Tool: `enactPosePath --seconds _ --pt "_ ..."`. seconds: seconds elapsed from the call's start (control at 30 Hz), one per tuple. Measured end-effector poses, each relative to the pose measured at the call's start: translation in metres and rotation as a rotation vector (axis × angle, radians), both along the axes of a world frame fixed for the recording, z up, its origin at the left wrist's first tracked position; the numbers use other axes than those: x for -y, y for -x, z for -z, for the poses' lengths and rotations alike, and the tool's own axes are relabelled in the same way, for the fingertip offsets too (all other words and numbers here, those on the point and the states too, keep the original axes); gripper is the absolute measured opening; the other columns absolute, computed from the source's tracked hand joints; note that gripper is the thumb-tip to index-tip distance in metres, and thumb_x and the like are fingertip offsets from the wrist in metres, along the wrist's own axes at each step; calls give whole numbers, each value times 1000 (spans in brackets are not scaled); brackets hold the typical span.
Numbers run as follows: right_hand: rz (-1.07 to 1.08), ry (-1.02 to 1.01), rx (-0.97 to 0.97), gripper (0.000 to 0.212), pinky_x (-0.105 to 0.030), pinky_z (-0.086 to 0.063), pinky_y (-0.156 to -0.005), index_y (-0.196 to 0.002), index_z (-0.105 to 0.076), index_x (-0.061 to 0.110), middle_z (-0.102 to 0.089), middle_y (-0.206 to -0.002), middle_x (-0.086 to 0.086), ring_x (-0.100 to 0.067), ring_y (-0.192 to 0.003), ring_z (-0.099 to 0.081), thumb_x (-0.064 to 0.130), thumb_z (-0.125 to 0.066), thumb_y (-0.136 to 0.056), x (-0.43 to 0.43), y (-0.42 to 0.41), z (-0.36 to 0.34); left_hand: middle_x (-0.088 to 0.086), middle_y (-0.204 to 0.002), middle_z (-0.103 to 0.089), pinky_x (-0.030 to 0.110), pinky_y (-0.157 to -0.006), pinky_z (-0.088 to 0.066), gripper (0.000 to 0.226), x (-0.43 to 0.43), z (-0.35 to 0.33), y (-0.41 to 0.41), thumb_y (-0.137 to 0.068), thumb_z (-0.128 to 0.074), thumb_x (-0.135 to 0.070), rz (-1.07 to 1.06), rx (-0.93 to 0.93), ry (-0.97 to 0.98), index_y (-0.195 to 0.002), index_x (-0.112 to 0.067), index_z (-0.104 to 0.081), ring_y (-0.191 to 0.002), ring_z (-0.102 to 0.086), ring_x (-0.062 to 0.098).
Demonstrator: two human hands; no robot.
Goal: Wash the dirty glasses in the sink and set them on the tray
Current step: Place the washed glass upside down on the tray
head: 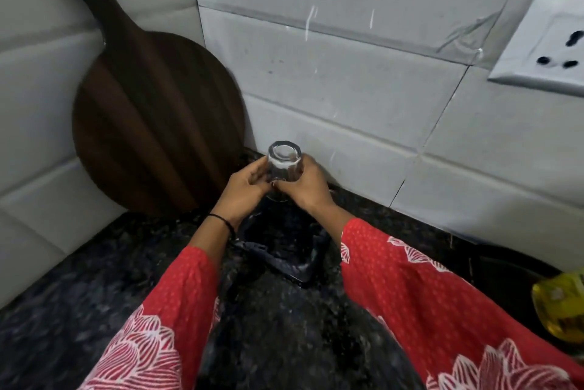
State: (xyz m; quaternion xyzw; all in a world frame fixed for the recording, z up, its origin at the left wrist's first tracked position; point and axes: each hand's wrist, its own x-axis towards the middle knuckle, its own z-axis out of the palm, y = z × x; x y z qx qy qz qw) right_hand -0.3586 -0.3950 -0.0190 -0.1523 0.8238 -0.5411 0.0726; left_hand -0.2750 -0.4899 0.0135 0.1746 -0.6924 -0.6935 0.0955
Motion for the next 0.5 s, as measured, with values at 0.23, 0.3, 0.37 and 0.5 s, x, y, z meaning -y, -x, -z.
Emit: enactPosePath --seconds 0.23,0.3,0.37,0.5 --pt "-71 -139 -56 53 -19 -41 -72 -108 -56 5 -67 -99 -8 -14 -85 -58 15 -84 -65 -1 -1 -7 0 -122 -51 10 -82 -45 51 -3 6 -4 -90 -42 16 -72 -8 -35 -137 -4 -42 -113 -48 10" --pt "-69 -180 -82 56 -19 -39 -71 -109 -55 4 -66 -100 -9 -17 -88 -59 19 -85 -64 -2 -3 -8 0 -125 -52 16 -90 -40 50 -4 5 -4 -91 -42 14 -66 1 -18 -137 -6 -43 -115 -48 8" --pt "-78 -204 -81 58 -22 -41 -75 -112 -54 3 -66 -107 -12 -23 -97 -61 19 -84 -65 -2 -4 -10 5 -134 -52 20 -95 -38 50 -3 4 -5 -92 -43 12 -65 12 -2 -138 -7 -43 -119 -47 9" --pt "-129 -242 -22 61 -27 -44 -83 -120 -47 4 -63 -114 -13 -26 -105 -60 21 -80 -72 -7 -5 -18 8 -139 -49 23 -95 -38 50 -5 0 -11 -93 -44 9 -57 34 39 -140 -9 -41 -118 -45 8"
